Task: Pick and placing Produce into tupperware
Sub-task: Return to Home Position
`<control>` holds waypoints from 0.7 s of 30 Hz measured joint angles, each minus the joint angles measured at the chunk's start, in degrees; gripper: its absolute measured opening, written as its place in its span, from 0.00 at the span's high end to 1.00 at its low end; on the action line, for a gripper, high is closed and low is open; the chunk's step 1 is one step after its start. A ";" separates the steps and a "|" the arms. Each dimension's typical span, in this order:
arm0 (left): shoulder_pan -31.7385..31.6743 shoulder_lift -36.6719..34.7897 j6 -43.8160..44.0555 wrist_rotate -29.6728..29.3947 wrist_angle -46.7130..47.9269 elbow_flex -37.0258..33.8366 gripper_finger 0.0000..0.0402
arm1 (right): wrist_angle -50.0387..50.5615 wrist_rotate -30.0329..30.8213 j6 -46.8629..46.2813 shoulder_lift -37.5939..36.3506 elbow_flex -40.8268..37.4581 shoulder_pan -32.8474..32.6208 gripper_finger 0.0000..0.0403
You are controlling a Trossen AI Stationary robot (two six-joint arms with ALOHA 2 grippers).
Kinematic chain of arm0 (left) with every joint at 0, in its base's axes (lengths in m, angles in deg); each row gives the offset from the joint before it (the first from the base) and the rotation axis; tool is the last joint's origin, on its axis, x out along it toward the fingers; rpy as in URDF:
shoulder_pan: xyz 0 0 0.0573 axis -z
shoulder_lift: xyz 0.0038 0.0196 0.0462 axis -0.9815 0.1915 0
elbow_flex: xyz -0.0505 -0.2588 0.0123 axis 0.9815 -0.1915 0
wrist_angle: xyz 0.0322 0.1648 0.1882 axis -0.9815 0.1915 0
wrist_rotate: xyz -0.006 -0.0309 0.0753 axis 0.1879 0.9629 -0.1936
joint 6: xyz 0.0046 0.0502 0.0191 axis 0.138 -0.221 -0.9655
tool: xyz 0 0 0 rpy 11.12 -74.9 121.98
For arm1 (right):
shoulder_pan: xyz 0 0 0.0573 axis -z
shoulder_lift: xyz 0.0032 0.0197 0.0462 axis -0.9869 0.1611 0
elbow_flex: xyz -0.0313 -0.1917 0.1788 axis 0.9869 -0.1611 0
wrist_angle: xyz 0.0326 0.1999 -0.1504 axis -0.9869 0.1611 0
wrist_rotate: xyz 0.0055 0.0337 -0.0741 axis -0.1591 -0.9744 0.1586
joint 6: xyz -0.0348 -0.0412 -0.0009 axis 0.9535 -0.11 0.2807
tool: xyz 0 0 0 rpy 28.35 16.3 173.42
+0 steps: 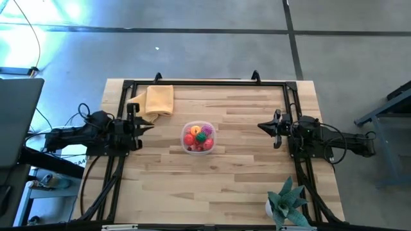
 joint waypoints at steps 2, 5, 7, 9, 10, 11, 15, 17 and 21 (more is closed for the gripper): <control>0.00 -0.03 0.17 0.22 -0.21 -0.90 0.94 | 0.00 0.00 -0.01 0.00 0.00 0.00 1.00; 0.00 -0.04 0.19 0.22 0.01 -2.44 0.94 | 0.00 0.00 -0.01 0.00 0.00 0.00 1.00; 0.00 -0.04 0.33 0.20 0.45 -3.28 0.94 | 0.00 0.00 0.01 0.00 0.00 0.00 1.00; 0.00 -0.04 0.88 -0.03 1.54 -4.03 0.94 | 0.00 0.00 -0.01 0.00 0.00 0.00 1.00; 0.00 -0.03 1.32 -0.28 2.37 -4.35 0.94 | 0.00 0.00 0.00 0.00 0.00 0.00 1.00; 0.00 -0.01 1.63 -0.61 3.15 -4.52 0.94 | 0.00 0.00 -0.01 0.00 0.00 0.00 1.00; 0.00 -0.04 2.53 -4.18 7.04 -4.55 0.94 | 0.00 0.00 0.00 0.00 0.00 0.00 1.00; 0.00 -0.04 2.71 -6.89 9.14 -4.55 0.94 | 0.00 0.00 0.00 0.00 0.00 0.00 1.00; 0.00 -0.04 3.23 -11.45 13.40 -4.55 0.94 | 0.00 0.00 0.00 0.00 0.00 0.00 1.00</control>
